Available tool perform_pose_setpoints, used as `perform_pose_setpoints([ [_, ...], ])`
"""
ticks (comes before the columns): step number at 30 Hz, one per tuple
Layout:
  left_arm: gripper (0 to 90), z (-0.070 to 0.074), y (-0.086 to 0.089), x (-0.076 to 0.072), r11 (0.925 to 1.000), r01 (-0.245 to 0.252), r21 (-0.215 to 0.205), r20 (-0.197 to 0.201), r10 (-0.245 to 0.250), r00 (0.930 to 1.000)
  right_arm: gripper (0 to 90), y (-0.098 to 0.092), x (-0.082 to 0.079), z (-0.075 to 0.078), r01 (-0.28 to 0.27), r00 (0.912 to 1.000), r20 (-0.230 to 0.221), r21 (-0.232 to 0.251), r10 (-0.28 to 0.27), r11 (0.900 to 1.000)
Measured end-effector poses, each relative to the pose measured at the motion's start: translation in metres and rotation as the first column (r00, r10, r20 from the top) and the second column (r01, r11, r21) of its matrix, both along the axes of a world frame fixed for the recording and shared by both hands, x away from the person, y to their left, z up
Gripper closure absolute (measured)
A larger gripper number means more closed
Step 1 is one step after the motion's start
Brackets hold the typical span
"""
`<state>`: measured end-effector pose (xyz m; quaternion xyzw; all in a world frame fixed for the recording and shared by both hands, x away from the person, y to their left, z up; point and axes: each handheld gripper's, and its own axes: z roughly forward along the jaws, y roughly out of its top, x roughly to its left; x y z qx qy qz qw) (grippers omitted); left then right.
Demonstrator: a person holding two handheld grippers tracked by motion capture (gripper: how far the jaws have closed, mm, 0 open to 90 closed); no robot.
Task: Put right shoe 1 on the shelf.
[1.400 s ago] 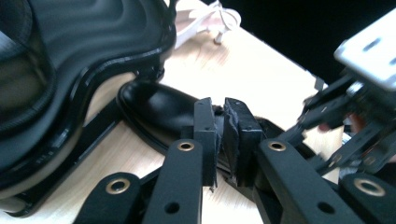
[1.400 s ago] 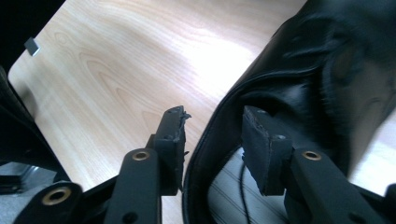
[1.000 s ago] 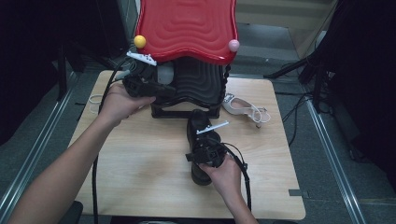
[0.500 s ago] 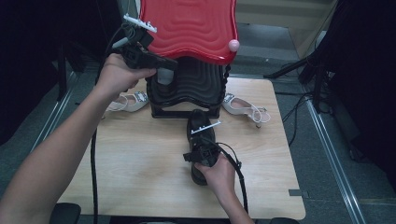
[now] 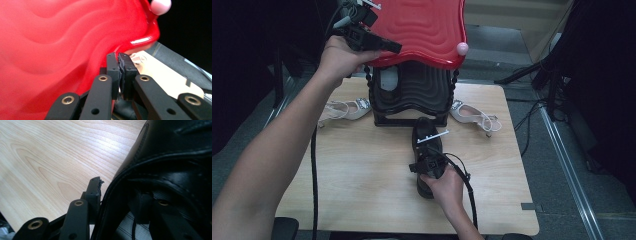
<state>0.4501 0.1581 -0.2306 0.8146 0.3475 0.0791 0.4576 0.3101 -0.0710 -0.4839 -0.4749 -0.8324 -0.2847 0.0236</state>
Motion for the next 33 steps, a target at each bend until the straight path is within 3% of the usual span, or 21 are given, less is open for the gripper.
perform_pose_setpoints([
  [2, 88.4, -0.001, 0.0, 0.003, 0.9999, -0.016, -0.003, -0.002, 0.016, 0.9999, 66.1, 0.0, 0.0, 0.0, -0.001, 1.0, 0.001, 0.001, 0.001, 1.0],
  [7, 88.4, -0.004, -0.001, 0.007, 0.9982, -0.036, 0.047, 0.0, 0.036, 0.9993, 70.3, 0.0, -0.001, 0.002, 0.009, 1.0, -0.003, -0.017, -0.009, 1.0],
  [12, 88.9, -0.005, -0.002, 0.009, 0.9974, -0.043, 0.058, 0.006, 0.043, 0.9991, 80.6, -0.006, 0.002, 0.004, 0.0, 1.0, 0.001, -0.044, 0.0, 0.999],
  [15, 88.9, -0.006, -0.003, 0.009, 0.9967, -0.048, 0.066, 0.011, 0.047, 0.9988, 83.0, -0.011, 0.005, 0.005, -0.001, 0.9999, -0.012, -0.016, 0.001, 1.0],
  [19, 88.9, -0.006, -0.003, 0.009, 0.9967, -0.046, 0.067, 0.013, 0.045, 0.9989, 86.6, -0.017, 0.006, 0.01, -0.002, 0.9999, -0.013, -0.016, 0.002, 1.0],
  [25, 89.9, -0.007, -0.004, 0.008, 0.9953, -0.06, 0.075, 0.011, 0.06, 0.9982, 87.2, -0.04, 0.011, 0.015, -0.01, 0.9994, -0.032, 0.068, 0.012, 0.998],
  [27, 89.9, -0.007, -0.006, 0.008, 0.9934, -0.07, 0.091, 0.015, 0.069, 0.9975, 87.3, -0.046, 0.012, 0.018, -0.01, 0.9994, -0.031, 0.084, 0.013, 0.996],
  [33, 90.0, -0.007, -0.005, 0.009, 0.9939, -0.066, 0.088, 0.012, 0.065, 0.9978, 87.6, -0.061, 0.016, 0.03, 0.006, 0.9997, -0.022, 0.121, -0.003, 0.993],
])
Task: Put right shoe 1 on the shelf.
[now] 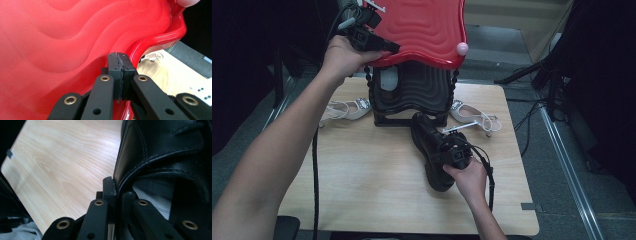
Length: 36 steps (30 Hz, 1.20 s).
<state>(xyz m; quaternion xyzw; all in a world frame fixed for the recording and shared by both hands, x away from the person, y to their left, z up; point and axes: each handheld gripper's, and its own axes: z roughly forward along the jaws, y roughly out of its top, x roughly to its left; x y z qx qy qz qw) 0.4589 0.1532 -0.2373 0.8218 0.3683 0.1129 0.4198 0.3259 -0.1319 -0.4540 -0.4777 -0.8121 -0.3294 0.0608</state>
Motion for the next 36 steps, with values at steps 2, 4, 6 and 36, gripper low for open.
perform_pose_setpoints([
  [2, 90.0, 0.0, 0.0, 0.0, 1.0, -0.002, 0.0, -0.002, 0.002, 1.0, 87.6, -0.004, 0.001, 0.003, -0.002, 1.0, -0.003, 0.019, 0.002, 1.0],
  [4, 90.0, 0.0, 0.0, 0.0, 1.0, -0.002, 0.0, -0.002, 0.002, 1.0, 87.6, -0.008, 0.003, 0.007, -0.001, 1.0, -0.009, 0.043, 0.001, 0.999],
  [6, 90.0, 0.0, 0.0, 0.0, 1.0, -0.003, -0.001, -0.005, 0.003, 1.0, 87.4, -0.009, 0.003, 0.011, -0.003, 1.0, -0.007, 0.047, 0.003, 0.999],
  [36, 90.0, 0.001, -0.001, 0.0, 1.0, -0.001, 0.01, -0.008, 0.001, 1.0, 86.7, -0.006, -0.008, 0.113, -0.068, 0.9863, 0.154, 0.058, 0.059, 0.996],
])
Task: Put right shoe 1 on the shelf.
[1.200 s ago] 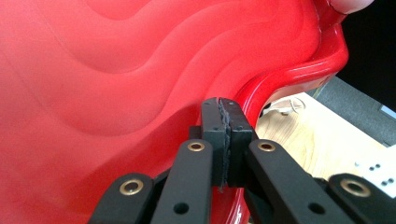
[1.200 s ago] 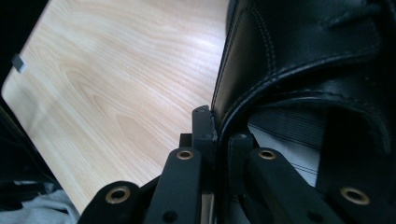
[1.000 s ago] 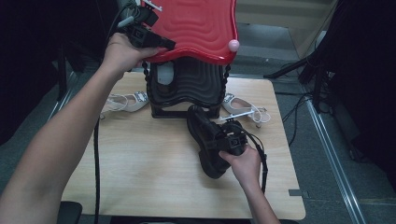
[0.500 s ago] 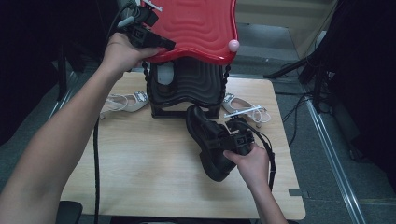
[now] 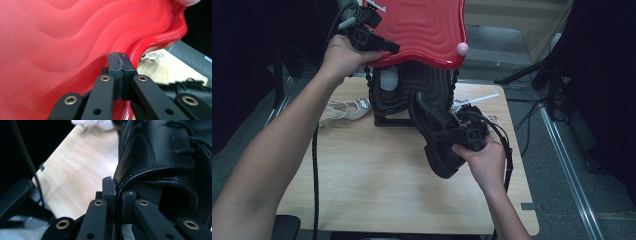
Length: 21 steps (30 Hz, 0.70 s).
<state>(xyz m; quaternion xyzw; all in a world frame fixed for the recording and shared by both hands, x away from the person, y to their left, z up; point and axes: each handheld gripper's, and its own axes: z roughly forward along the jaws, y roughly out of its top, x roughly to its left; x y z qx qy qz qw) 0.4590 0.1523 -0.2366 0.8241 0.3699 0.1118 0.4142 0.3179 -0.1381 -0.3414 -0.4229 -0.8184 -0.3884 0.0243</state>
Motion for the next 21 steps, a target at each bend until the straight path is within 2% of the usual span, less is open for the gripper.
perform_pose_setpoints([
  [4, 90.0, 0.0, 0.0, 0.0, 1.0, -0.002, -0.003, 0.004, 0.002, 1.0, 86.7, 0.007, 0.017, 0.003, 0.025, 0.9989, 0.041, -0.027, -0.024, 0.999],
  [7, 90.0, -0.001, 0.0, -0.001, 1.0, 0.001, 0.0, 0.008, -0.001, 1.0, 86.7, 0.012, 0.03, 0.0, 0.055, 0.9961, 0.072, -0.034, -0.052, 0.998],
  [9, 90.0, -0.001, 0.001, -0.001, 1.0, 0.002, -0.002, 0.009, -0.002, 1.0, 86.7, 0.017, 0.037, -0.003, 0.077, 0.9925, 0.099, -0.057, -0.071, 0.995],
  [12, 90.0, -0.001, 0.001, -0.001, 1.0, 0.0, -0.004, 0.008, 0.0, 1.0, 86.5, 0.027, 0.042, -0.011, 0.11, 0.9821, 0.165, -0.111, -0.091, 0.988],
  [13, 90.0, -0.001, 0.001, -0.001, 1.0, -0.003, -0.002, 0.008, 0.003, 1.0, 86.2, 0.032, 0.043, -0.015, 0.126, 0.976, 0.194, -0.13, -0.1, 0.983],
  [16, 90.0, -0.001, 0.0, -0.002, 1.0, -0.007, 0.003, 0.012, 0.007, 0.9999, 86.3, 0.038, 0.046, -0.022, 0.152, 0.9622, 0.245, -0.125, -0.118, 0.98],
  [18, 90.0, -0.001, 0.0, -0.002, 1.0, -0.006, 0.008, 0.014, 0.006, 0.9999, 86.3, 0.041, 0.048, -0.023, 0.161, 0.9592, 0.251, -0.107, -0.131, 0.981],
  [21, 90.0, -0.001, 0.0, -0.002, 0.9999, -0.008, 0.007, 0.015, 0.007, 0.9999, 86.2, 0.046, 0.054, -0.025, 0.188, 0.9496, 0.271, -0.091, -0.157, 0.978],
])
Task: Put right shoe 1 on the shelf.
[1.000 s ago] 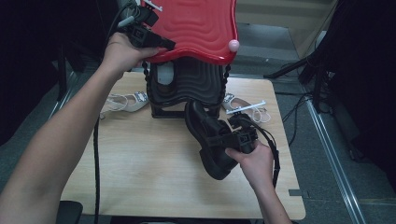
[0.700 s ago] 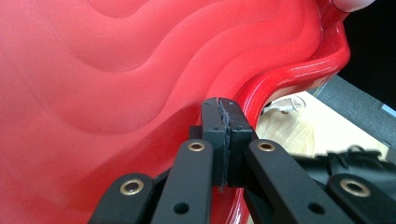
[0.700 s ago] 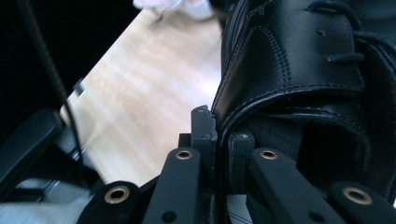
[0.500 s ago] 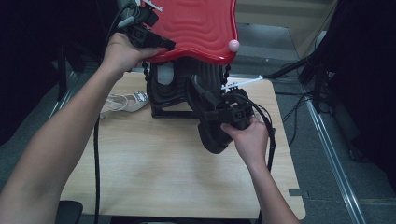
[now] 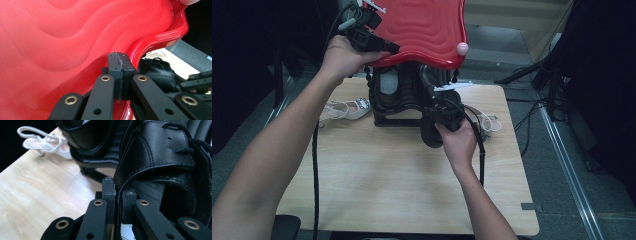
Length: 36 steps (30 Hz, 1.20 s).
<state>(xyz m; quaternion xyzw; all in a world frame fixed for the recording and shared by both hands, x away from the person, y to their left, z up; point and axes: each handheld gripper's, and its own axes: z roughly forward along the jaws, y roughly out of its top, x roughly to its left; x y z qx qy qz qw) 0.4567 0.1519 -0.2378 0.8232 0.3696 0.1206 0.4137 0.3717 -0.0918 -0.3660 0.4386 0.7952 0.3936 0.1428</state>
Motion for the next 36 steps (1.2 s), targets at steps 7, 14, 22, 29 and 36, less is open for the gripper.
perform_pose_setpoints([
  [7, 90.0, 0.0, 0.0, -0.001, 1.0, 0.002, 0.004, 0.007, -0.002, 1.0, 86.5, 0.017, 0.021, -0.009, 0.033, 0.9983, 0.049, -0.053, -0.031, 0.998],
  [14, 90.0, 0.0, 0.0, -0.001, 1.0, 0.003, 0.007, 0.014, -0.004, 0.9999, 86.6, 0.026, 0.041, -0.015, 0.075, 0.9955, 0.061, -0.031, -0.073, 0.997],
  [22, 90.0, -0.001, 0.0, -0.001, 1.0, 0.005, 0.007, 0.015, -0.005, 0.9999, 85.9, 0.029, 0.056, -0.017, 0.105, 0.9911, 0.082, -0.005, -0.104, 0.994],
  [29, 90.0, -0.001, 0.0, -0.002, 1.0, 0.006, 0.007, 0.019, -0.006, 0.9998, 79.7, 0.036, 0.062, -0.019, 0.091, 0.9928, 0.078, 0.0, -0.091, 0.996],
  [36, 90.0, -0.001, 0.0, -0.002, 1.0, 0.004, 0.006, 0.019, -0.004, 0.9998, 69.8, 0.03, 0.063, -0.018, 0.062, 0.9977, 0.021, 0.07, -0.064, 0.996],
])
